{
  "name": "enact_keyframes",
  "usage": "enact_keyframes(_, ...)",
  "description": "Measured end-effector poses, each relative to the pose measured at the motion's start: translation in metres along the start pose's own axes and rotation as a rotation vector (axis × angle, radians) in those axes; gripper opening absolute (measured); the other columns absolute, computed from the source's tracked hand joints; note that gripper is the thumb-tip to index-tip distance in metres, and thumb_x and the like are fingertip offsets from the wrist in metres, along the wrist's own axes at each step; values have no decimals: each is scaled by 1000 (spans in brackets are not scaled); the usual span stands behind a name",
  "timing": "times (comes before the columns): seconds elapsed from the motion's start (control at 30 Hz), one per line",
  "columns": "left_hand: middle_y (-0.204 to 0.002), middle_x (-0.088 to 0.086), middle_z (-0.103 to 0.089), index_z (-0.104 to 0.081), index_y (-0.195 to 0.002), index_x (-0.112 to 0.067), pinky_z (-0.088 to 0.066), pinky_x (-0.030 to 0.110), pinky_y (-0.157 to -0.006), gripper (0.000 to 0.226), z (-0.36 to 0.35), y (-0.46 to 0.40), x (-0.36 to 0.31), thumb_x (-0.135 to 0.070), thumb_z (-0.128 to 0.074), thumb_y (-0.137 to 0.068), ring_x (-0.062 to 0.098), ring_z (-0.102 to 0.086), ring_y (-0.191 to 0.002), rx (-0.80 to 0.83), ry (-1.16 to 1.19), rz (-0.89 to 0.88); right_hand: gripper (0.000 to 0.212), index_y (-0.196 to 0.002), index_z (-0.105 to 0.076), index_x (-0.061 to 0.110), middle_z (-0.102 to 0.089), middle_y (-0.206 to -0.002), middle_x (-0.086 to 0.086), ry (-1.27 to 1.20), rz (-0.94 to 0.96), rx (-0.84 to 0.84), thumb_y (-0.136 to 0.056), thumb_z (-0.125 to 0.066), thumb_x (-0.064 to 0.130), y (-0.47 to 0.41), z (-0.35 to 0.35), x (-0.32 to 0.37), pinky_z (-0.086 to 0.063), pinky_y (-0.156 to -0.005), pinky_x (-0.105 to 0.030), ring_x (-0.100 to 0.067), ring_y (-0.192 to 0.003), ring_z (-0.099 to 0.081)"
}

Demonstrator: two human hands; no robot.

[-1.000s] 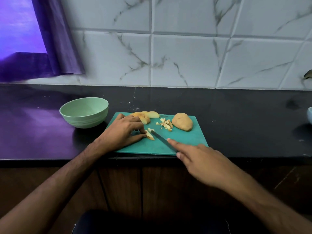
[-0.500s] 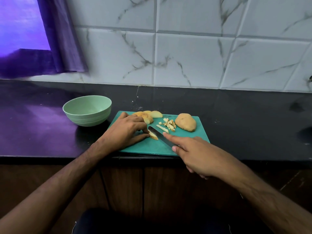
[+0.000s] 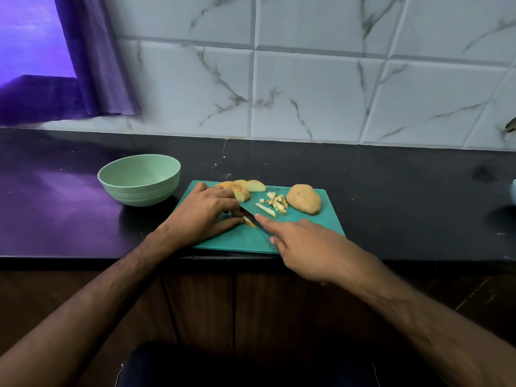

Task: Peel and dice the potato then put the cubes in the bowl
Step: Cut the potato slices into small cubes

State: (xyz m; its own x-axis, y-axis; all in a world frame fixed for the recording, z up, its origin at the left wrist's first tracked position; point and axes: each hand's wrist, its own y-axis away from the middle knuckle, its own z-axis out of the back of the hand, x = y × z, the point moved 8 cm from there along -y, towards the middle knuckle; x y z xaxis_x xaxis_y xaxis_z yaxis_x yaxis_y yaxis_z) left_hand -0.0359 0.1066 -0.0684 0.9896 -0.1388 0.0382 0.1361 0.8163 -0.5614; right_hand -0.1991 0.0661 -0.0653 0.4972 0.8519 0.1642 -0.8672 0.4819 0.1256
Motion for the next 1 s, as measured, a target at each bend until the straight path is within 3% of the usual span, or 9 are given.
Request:
enact_keyframes(0.07, -92, -14, -67, -71, -87, -30, -36, 35, -72, 24, 1, 0, -1, -50, -60, -91, 8, -62, -89, -1, -8, -2, 54, -158, -6, 52, -46, -83, 7, 2, 15, -42, -111, -27, 38, 12, -11, -3, -35, -55, -27, -8, -67, -46)
enact_keyframes(0.13, -93, -15, -66, -71, -86, -29, -37, 36, -72, 25, 0, 0, 0, -51, -60, -92, 8, -62, -89, 5, -16, 1, 55, -157, -1, 54, -45, -79, 7, -7, 22, -62, -111, -27, 40, 31, -19, -8, -30, -54, -27, -8, -65, -44)
enact_keyframes(0.27, -113, -14, -64, -69, -94, -31, -40, 37, -77, 26, 0, 0, -1, -52, -55, -96, 8, -62, -105, 13, -9, -12, 55, -155, 4, 57, -46, -74, 8, 29, 15, -93, -110, -25, 43, 62, -18, -17, -35, -55, -23, -10, -63, -47)
enact_keyframes(0.37, -136, -14, -57, -63, -113, -33, -40, 34, -84, 19, -4, -1, -5, -44, -54, -100, 8, -53, -128, 47, 1, -60, 56, -156, 4, 54, -44, -73, 10, 65, 35, -122, -110, -25, 42, 67, -13, -12, -44, -64, -26, -9, -66, -47)
enact_keyframes(0.53, -147, -12, -50, -56, -137, -41, -38, 34, -90, 39, -13, -4, -18, -30, -39, -103, 13, -48, -130, 137, -67, -207, 54, -155, 3, 56, -42, -77, 12, 114, 47, -150, -110, -24, 42, 63, -6, -14, -43, -69, -30, -8, -70, -45)
enact_keyframes(0.63, -143, -11, -52, -57, -134, -41, -33, 30, -92, 38, -15, -4, -19, -27, -39, -103, 16, -50, -128, 158, -82, -248, 54, -155, 5, 57, -43, -78, 10, 139, 42, -145, -110, -23, 43, 60, -6, -16, -42, -68, -30, -8, -71, -45)
enact_keyframes(0.8, -122, -12, -63, -69, -117, -34, -36, 29, -83, 30, -10, -3, -11, -44, -44, -104, 12, -57, -116, 97, 18, -168, 54, -154, 8, 58, -43, -77, 11, 173, 54, -115, -110, -22, 45, 64, -6, -18, -44, -71, -29, -6, -69, -44)
enact_keyframes(0.93, -107, -14, -66, -72, -104, -34, -42, 36, -79, 27, -2, -1, -6, -48, -50, -98, 9, -60, -104, 31, 49, -96, 52, -150, 4, 66, -48, -80, 10, 128, 39, -59, -109, -23, 48, 67, -1, -27, -52, -85, -33, -6, -73, -49)
enact_keyframes(1.0, -103, -16, -66, -72, -101, -34, -41, 39, -79, 24, 4, 0, -4, -47, -52, -97, 8, -61, -100, -18, 52, -42, 52, -150, 3, 66, -45, -77, 10, 110, 41, -45, -109, -24, 48, 68, -1, -28, -52, -84, -32, -6, -70, -49)
